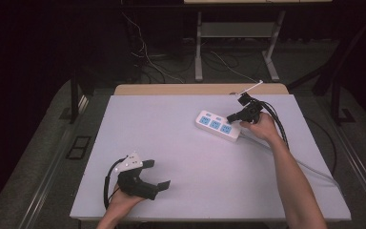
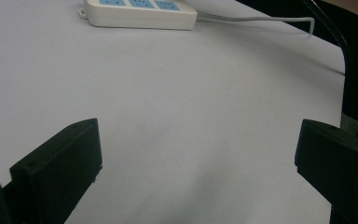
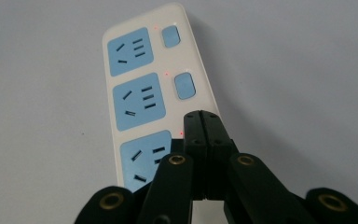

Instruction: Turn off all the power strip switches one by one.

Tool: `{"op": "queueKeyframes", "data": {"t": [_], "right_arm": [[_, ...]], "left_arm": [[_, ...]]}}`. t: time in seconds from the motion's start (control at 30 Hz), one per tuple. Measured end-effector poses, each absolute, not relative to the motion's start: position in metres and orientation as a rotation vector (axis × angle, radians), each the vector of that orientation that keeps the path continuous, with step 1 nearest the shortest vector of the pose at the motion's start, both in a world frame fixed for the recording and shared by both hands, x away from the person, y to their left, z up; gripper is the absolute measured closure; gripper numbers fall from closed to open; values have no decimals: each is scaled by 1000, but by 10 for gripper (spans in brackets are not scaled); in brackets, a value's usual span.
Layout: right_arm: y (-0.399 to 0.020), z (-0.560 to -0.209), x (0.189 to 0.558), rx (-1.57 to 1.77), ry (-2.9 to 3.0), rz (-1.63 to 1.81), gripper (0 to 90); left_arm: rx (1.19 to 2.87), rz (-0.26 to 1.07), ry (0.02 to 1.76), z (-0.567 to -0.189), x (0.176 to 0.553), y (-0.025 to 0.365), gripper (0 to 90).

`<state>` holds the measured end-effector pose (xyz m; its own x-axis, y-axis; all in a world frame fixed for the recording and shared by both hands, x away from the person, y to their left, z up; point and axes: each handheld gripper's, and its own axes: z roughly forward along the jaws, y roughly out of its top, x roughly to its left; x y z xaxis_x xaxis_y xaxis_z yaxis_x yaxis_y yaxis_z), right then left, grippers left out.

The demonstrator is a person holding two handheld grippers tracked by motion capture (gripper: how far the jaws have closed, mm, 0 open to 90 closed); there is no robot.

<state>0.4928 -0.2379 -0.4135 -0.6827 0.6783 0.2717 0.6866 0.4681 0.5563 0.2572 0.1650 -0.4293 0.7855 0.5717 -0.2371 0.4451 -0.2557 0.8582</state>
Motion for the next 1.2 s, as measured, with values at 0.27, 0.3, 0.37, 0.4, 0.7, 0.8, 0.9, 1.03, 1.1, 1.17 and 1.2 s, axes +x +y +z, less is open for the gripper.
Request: {"op": "queueKeyframes", "data": {"t": [0.27, 0.3, 0.37, 0.4, 0.7, 0.8, 0.9, 1.03, 1.1, 1.17, 1.2], "right_arm": [[-238, -418, 489, -1255, -2681, -1078, 900], [-239, -418, 488, -1251, -2686, -1087, 900], [-239, -418, 486, -1250, -2704, -1090, 900], [-239, -418, 486, -1250, -2704, -1090, 900], [-246, -424, 485, -1283, -2625, -1169, 900], [-245, -424, 483, -1284, -2639, -1174, 900], [-244, -423, 483, -1282, -2649, -1166, 900], [-244, -424, 481, -1294, -2648, -1180, 900], [-244, -425, 480, -1303, -2646, -1185, 900], [-244, -425, 480, -1300, -2649, -1184, 900], [-244, -425, 480, -1303, -2645, -1186, 900]], "left_arm": [[1901, 141, 770, -430, 257, 163, 0], [1901, 142, 769, -430, 257, 163, 0], [1900, 141, 772, -430, 257, 163, 0], [1899, 142, 772, -430, 257, 164, 0], [1909, 142, 770, -430, 258, 163, 0], [1910, 141, 767, -430, 258, 163, 0], [1909, 140, 767, -430, 258, 163, 0], [1908, 141, 766, -430, 257, 163, 0], [1912, 142, 762, -430, 256, 162, 0], [1913, 142, 760, -430, 256, 162, 0], [1912, 140, 759, -430, 256, 162, 0]]}}
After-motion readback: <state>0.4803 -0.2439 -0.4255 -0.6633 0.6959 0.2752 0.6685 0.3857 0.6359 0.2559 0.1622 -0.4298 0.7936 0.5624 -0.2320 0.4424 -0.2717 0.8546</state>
